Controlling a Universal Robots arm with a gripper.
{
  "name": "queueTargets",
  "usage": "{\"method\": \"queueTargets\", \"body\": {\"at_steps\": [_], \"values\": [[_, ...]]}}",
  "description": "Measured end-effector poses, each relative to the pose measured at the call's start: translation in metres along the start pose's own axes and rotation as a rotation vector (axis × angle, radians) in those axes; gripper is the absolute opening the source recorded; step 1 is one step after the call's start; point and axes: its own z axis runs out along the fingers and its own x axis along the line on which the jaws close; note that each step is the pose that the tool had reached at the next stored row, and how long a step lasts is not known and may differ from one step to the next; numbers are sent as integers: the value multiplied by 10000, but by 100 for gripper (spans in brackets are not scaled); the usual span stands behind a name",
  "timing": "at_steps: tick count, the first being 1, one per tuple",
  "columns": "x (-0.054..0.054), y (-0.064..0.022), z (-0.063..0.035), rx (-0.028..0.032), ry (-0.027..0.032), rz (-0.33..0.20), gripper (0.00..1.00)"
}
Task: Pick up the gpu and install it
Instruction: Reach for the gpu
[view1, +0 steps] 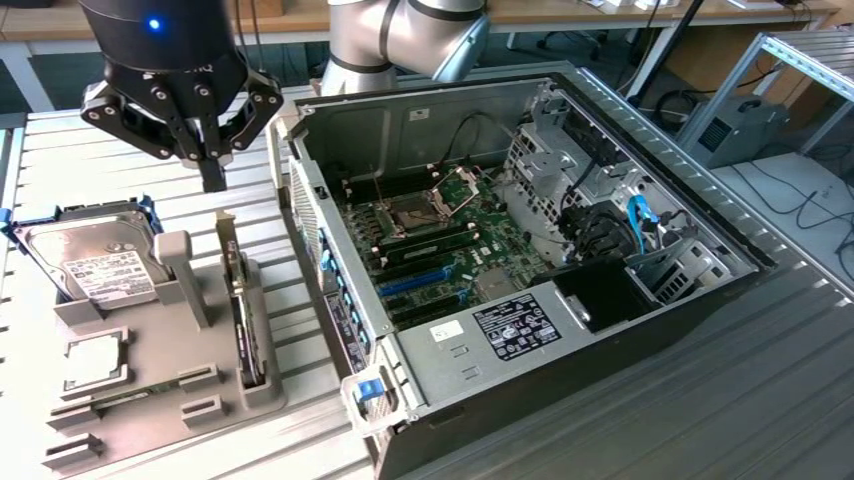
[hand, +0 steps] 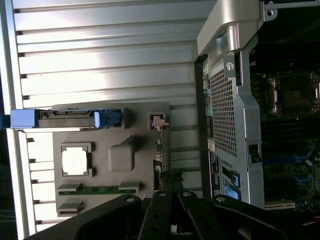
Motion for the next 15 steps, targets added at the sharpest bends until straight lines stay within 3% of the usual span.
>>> {"method": "queueTargets", "body": {"at_steps": [15], "values": [[11, -44, -2, 26, -3, 0, 11]]}}
